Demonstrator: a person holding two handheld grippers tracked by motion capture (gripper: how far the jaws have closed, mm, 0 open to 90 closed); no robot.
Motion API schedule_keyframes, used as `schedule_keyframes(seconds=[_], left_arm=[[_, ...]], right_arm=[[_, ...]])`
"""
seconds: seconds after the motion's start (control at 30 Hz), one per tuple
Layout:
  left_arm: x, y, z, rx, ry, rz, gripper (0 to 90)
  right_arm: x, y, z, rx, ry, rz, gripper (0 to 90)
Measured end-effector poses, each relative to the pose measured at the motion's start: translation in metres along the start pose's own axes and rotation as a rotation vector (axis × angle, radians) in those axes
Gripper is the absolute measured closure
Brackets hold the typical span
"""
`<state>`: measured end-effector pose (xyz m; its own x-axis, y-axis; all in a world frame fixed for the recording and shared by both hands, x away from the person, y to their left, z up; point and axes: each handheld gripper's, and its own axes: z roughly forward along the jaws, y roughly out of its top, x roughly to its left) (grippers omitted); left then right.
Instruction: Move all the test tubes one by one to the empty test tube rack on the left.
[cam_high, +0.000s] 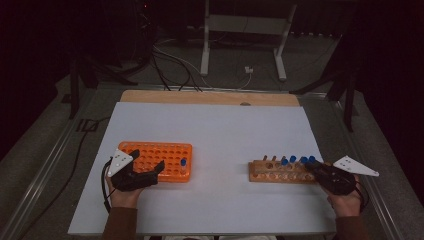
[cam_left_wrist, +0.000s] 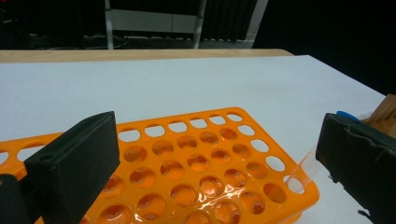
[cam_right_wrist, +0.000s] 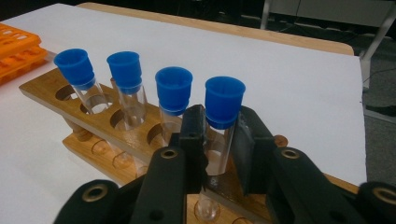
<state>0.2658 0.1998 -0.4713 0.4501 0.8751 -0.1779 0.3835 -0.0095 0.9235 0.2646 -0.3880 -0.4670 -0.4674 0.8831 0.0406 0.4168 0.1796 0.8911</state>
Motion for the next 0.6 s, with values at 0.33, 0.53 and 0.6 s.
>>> schedule_keyframes(seconds=[0.33,0.53,0.6], left_arm=[[-0.001,-0.001,0.002,0.006,0.004,-0.001,0.6],[-0.002,-0.001,0.006,0.014,0.003,0.005,0.6],[-0.002,-0.001,0.006,0.013,0.002,0.006,0.6]], right_arm=[[0.003,0.009,-0.008,-0.034,-0.007,-0.004,76.6],[0.006,0.02,-0.013,-0.052,0.004,-0.002,76.6],[0.007,0.024,-0.015,-0.057,0.003,0.0,76.6]])
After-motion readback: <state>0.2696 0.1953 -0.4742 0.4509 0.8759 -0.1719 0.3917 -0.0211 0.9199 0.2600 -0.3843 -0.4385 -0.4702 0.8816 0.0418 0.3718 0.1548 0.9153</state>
